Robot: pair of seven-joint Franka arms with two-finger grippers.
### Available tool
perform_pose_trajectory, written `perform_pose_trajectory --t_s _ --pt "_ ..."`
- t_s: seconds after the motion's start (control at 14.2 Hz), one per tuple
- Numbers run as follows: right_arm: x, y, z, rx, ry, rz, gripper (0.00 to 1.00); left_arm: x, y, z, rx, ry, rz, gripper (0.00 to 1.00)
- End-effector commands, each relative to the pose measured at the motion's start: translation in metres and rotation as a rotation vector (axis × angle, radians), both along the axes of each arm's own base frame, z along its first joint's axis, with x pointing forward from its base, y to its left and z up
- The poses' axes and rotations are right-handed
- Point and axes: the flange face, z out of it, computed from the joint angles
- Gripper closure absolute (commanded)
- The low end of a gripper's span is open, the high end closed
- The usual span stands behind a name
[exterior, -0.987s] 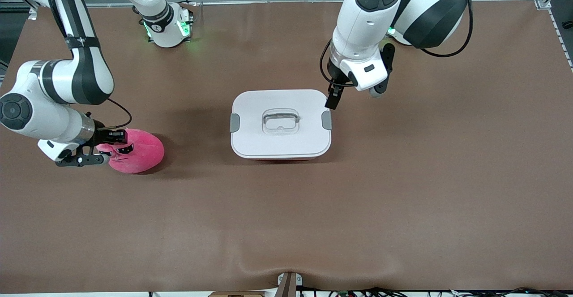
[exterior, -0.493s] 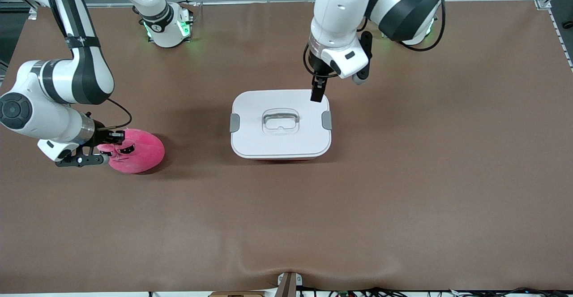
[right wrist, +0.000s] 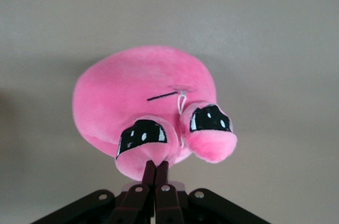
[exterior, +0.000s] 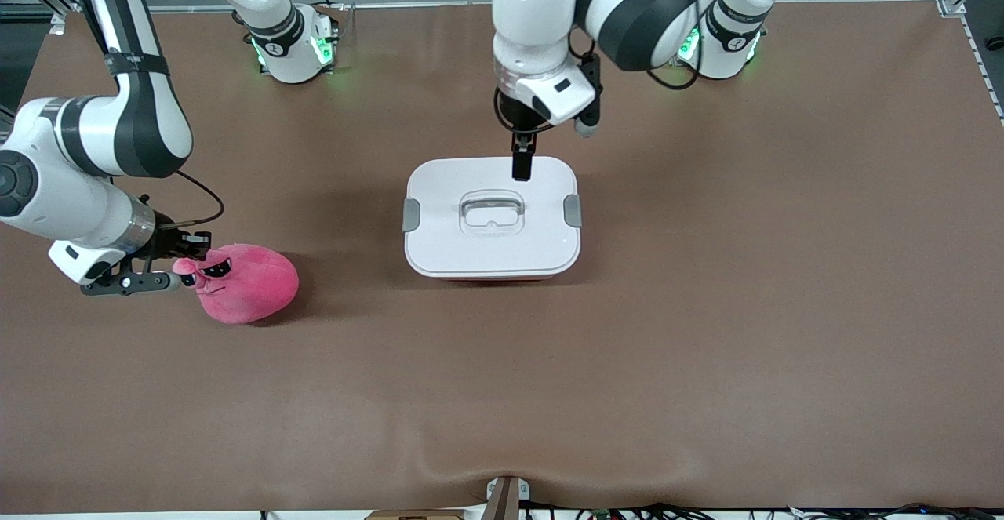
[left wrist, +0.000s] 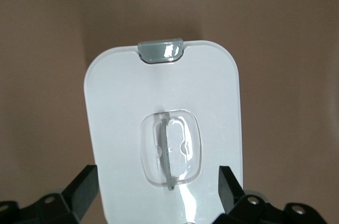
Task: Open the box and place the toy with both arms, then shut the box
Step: 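Lower the left gripper onto the lid handle and grasp it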
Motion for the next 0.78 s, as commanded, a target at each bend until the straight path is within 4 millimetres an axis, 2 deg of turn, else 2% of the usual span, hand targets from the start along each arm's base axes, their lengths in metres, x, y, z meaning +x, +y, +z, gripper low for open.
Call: perform_pose_trajectory --t_s 0.0,0.21,0.28,0.35,0.42,0.7 --pt "-0.002 0.002 0.033 -0.001 -0.046 0.042 1.00 -0.016 -0.035 -0.035 0.035 -0.057 0.014 0.00" --pt "-0.005 0.008 0.050 -0.001 -0.047 0.047 1.00 -0.018 -0.043 -0.045 0.045 -0.070 0.030 0.00" --pt "-0.004 0.008 0.055 -0.001 -0.043 0.047 1.00 -0.016 -0.045 -0.057 0.049 -0.057 0.033 0.00" --pt "-0.004 0.008 0.055 -0.001 -0.039 0.045 1.00 -0.010 -0.050 -0.069 0.041 -0.042 0.039 0.00" --pt "-0.004 0.012 0.057 -0.001 -0.042 0.048 1.00 -0.014 -0.059 -0.076 0.036 -0.033 0.052 0.00" --pt "-0.003 0.013 0.058 0.006 -0.047 0.083 1.00 -0.017 -0.064 -0.099 0.050 -0.011 0.091 0.00"
